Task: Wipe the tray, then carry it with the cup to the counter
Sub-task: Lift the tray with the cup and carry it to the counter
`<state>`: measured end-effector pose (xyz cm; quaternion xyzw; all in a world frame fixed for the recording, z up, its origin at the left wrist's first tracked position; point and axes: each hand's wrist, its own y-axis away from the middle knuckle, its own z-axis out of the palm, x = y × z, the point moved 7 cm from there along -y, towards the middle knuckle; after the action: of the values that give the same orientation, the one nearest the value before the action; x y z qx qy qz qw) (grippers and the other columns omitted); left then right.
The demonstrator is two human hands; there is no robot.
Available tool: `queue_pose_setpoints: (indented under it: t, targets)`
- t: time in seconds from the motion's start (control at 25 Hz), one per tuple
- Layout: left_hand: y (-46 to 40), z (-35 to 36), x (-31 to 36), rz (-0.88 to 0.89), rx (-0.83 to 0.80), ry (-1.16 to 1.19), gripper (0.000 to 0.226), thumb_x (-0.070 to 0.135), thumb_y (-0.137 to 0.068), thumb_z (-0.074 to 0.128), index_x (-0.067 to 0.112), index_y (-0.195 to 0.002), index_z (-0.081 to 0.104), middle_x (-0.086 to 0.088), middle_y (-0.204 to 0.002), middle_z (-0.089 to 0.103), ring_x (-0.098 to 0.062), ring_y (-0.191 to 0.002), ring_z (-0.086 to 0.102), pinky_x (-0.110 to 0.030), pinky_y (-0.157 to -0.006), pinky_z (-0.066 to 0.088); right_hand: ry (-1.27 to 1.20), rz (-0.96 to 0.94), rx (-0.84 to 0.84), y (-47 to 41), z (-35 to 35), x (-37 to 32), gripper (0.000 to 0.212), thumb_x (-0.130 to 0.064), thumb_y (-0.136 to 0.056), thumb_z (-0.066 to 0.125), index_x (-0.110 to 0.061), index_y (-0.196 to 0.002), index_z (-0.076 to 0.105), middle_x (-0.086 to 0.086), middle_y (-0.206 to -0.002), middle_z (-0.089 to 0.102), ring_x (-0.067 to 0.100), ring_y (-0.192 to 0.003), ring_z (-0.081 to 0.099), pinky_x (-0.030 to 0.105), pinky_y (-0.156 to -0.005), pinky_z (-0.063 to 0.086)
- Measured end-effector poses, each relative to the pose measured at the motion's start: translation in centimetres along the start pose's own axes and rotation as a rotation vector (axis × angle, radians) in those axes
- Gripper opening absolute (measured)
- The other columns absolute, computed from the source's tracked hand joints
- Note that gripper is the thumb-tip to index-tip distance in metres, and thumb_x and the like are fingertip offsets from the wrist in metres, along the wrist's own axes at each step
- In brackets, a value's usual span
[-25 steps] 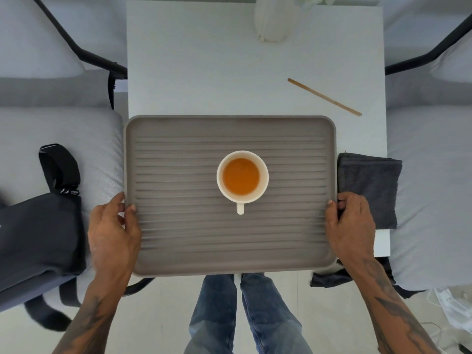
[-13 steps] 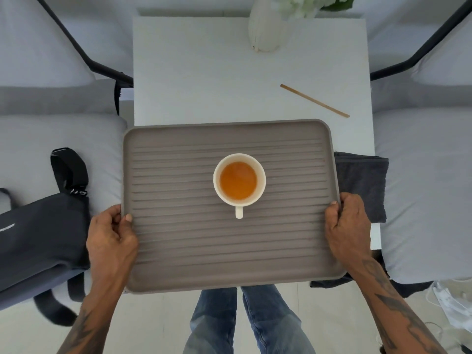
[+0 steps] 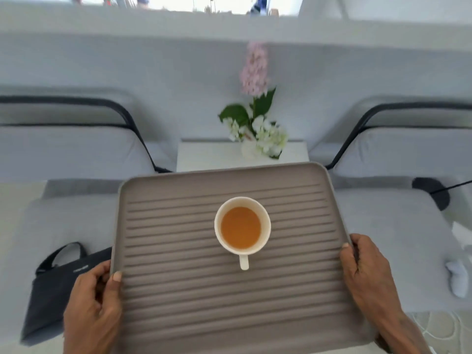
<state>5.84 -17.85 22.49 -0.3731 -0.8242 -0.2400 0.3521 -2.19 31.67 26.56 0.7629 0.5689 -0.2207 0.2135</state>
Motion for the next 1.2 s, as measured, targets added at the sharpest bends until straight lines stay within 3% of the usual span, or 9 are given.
queue_pose_setpoints:
  t: [0.16, 0.24, 0.32, 0.4, 0.64, 0.84, 0.92, 1.04, 1.2]
  targets:
    - [0.3, -6.3, 7.2, 0.073, 0.043, 0.089, 0.041, 0.054, -0.085, 0.061, 0.024, -0.113, 0.064, -0.008, -0.095, 0.073, 0.02, -0.081, 0.062, 0.002, -0.074, 0.042, -0.025, -0.047, 0.051, 1.3, -8.3, -5.6, 0.011, -0.014, -0.095, 0.053, -0.022, -0.088, 0.052, -0.008, -0.075, 0.058, 0.001, -0.073, 0.053, 0.019, -0.06, 0.036]
    - [0.6, -8.7, 9.8, 0.091, 0.048, 0.163, 0.043, 0.061, -0.078, 0.057, 0.031, -0.109, 0.064, -0.004, -0.092, 0.074, 0.009, -0.081, 0.067, -0.009, -0.074, 0.05, -0.031, -0.072, 0.083, 1.9, -11.8, -7.6, 0.01, -0.015, -0.095, 0.054, -0.022, -0.087, 0.053, -0.006, -0.073, 0.06, 0.002, -0.072, 0.054, 0.023, -0.058, 0.037]
    - [1.1, -10.0, 12.2, 0.114, 0.032, 0.234, 0.045, 0.066, -0.073, 0.055, 0.039, -0.107, 0.065, -0.001, -0.094, 0.075, -0.007, -0.079, 0.072, -0.03, -0.07, 0.056, -0.028, -0.091, 0.122, 2.3, -15.0, -8.9, 0.01, -0.018, -0.095, 0.054, -0.021, -0.085, 0.055, -0.007, -0.073, 0.061, 0.002, -0.071, 0.055, 0.019, -0.058, 0.037]
    - [1.4, -10.9, 14.2, 0.153, 0.038, 0.273, 0.042, 0.066, -0.071, 0.056, 0.042, -0.104, 0.066, 0.005, -0.095, 0.074, -0.011, -0.078, 0.072, -0.041, -0.064, 0.056, -0.026, -0.106, 0.15, 2.4, -17.4, -9.8, 0.012, -0.02, -0.095, 0.053, -0.022, -0.083, 0.055, -0.01, -0.074, 0.062, 0.001, -0.072, 0.055, 0.016, -0.059, 0.038]
    - [1.7, -12.1, 18.4, 0.198, 0.013, 0.222, 0.016, 0.049, -0.085, 0.067, 0.049, -0.1, 0.063, 0.02, -0.093, 0.069, 0.001, -0.071, 0.071, -0.033, -0.065, 0.054, -0.014, -0.122, 0.189, 1.7, -19.9, -11.4, 0.015, -0.014, -0.094, 0.057, -0.022, -0.082, 0.054, -0.014, -0.071, 0.058, -0.002, -0.069, 0.051, 0.031, -0.057, 0.036]
    - [0.9, -11.8, 19.5, 0.229, -0.017, 0.15, 0.014, 0.027, -0.095, 0.062, 0.027, -0.109, 0.063, 0.01, -0.097, 0.067, -0.018, -0.081, 0.069, -0.031, -0.065, 0.05, 0.009, -0.096, 0.151, 0.6, -20.1, -12.0, 0.013, -0.018, -0.096, 0.055, -0.017, -0.083, 0.055, -0.01, -0.068, 0.057, -0.001, -0.065, 0.05, 0.016, -0.055, 0.034]
    - [0.8, -12.1, 20.5, 0.251, -0.007, 0.143, 0.014, 0.027, -0.096, 0.061, 0.025, -0.109, 0.063, 0.008, -0.096, 0.067, -0.012, -0.081, 0.066, -0.027, -0.06, 0.048, 0.03, -0.105, 0.127, 0.2, -20.1, -12.4, 0.014, -0.021, -0.096, 0.053, -0.015, -0.085, 0.055, -0.004, -0.069, 0.059, 0.006, -0.064, 0.053, 0.025, -0.053, 0.035]
    - [-0.2, -12.2, 22.8, 0.31, -0.02, 0.121, 0.019, 0.026, -0.097, 0.059, 0.02, -0.114, 0.064, 0.005, -0.097, 0.065, -0.012, -0.084, 0.062, -0.031, -0.071, 0.046, 0.061, -0.117, 0.12, -1.4, -20.2, -13.3, 0.014, -0.023, -0.097, 0.05, -0.013, -0.087, 0.054, 0.004, -0.073, 0.06, 0.026, -0.066, 0.052, 0.033, -0.063, 0.034]
    - [-2.5, -12.0, 25.6, 0.346, 0.015, 0.095, 0.022, 0.022, -0.098, 0.059, 0.011, -0.115, 0.067, -0.002, -0.102, 0.066, -0.021, -0.095, 0.059, -0.033, -0.082, 0.04, 0.051, -0.144, 0.151, -4.1, -20.3, -15.0, 0.016, -0.023, -0.096, 0.049, -0.01, -0.087, 0.056, 0.006, -0.075, 0.056, 0.026, -0.071, 0.048, 0.032, -0.066, 0.032]
